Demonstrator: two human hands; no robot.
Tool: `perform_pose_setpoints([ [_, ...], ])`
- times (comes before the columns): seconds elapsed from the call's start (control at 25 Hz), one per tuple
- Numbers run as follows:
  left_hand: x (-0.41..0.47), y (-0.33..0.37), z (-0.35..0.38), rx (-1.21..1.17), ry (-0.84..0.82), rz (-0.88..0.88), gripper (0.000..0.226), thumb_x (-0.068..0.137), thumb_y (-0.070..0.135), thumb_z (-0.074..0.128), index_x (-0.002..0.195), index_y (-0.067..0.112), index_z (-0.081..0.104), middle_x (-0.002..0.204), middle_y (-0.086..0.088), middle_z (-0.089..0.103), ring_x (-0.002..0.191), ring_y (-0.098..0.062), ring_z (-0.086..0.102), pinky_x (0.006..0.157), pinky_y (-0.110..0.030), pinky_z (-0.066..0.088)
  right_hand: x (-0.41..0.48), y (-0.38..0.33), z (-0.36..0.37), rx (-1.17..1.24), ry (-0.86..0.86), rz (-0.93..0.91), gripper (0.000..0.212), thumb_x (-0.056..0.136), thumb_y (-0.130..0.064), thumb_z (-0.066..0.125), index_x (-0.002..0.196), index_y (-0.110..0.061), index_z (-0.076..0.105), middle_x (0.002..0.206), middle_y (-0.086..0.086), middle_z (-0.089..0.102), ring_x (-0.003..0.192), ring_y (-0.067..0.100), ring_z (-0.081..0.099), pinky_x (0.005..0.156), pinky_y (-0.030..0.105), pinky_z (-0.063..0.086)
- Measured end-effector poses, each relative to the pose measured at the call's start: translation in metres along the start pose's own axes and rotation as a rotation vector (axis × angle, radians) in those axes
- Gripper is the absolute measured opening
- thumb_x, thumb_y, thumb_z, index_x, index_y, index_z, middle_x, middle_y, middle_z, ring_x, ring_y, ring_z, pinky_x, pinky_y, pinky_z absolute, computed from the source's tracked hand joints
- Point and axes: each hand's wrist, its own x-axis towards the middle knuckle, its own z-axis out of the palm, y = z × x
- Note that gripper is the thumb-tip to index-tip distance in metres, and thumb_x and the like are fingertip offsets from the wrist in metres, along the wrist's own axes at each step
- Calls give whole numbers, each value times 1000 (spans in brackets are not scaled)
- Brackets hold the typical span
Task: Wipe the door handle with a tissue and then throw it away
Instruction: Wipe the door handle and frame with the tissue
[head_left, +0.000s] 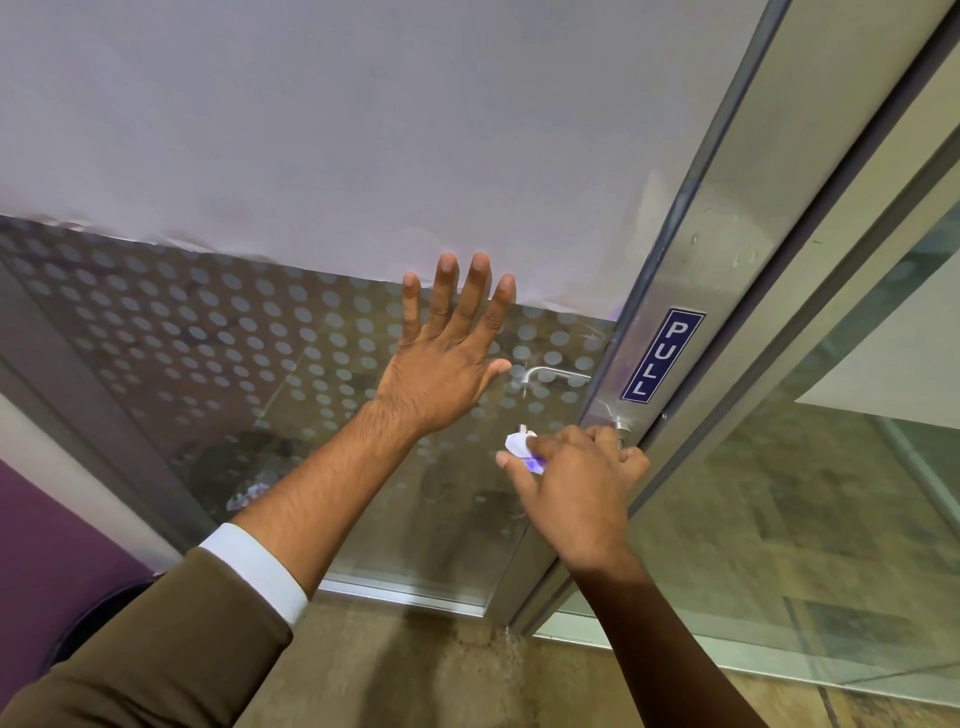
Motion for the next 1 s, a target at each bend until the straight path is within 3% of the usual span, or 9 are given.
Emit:
perform_pose_setpoints([
  [0.16, 0, 0, -1, -13, 9, 7, 104, 105, 68, 44, 166, 18, -25, 162, -9, -54, 148, -34, -52, 119, -62, -30, 5, -5, -3, -5, -25, 55, 25, 95, -57, 61, 101, -39, 78, 92, -13, 71, 105, 19, 49, 88, 47, 27],
  [0.36, -1, 0, 1, 5, 11, 4, 104, 106, 68, 44, 167, 17, -22, 163, -9, -53, 148, -35, -51, 119, -63, -28, -1, -8, 1, -65, 47, 56, 17, 86, -51, 73, 82, -35, 77, 71, -12, 68, 91, 20, 53, 84, 46, 29],
  [0.64, 0, -1, 0, -12, 17, 5, 105, 105, 68, 46, 167, 17, -21, 163, -9, -52, 148, -35, -50, 119, -62, -31, 28, -31, -5, -121, -82, 61, 24, 78, -40, 86, 65, -27, 71, 61, -8, 65, 91, 22, 56, 75, 42, 16],
  [0.72, 0, 0, 1, -19, 24, 3, 105, 104, 68, 46, 167, 17, -21, 164, -9, -51, 149, -35, -49, 119, -62, -30, 20, -22, -4, -131, -77, 45, 25, 76, -42, 87, 63, -28, 71, 60, -8, 66, 88, 23, 56, 76, 43, 21],
  [0.88, 0, -1, 2, -7, 16, 6, 107, 105, 67, 46, 166, 18, -26, 164, -9, -52, 149, -36, -50, 119, -63, -30, 16, -14, 3, -93, -31, 47, 23, 89, -52, 70, 81, -32, 78, 71, -9, 71, 95, 21, 55, 79, 43, 22],
  [1.0, -1, 0, 2, -9, 14, 8, 107, 105, 66, 47, 166, 18, -26, 163, -9, -52, 148, -36, -51, 118, -64, -29, 36, -26, 1, -32, -75, 70, 22, 93, -47, 67, 87, -28, 76, 78, -6, 73, 102, 23, 55, 77, 43, 18],
])
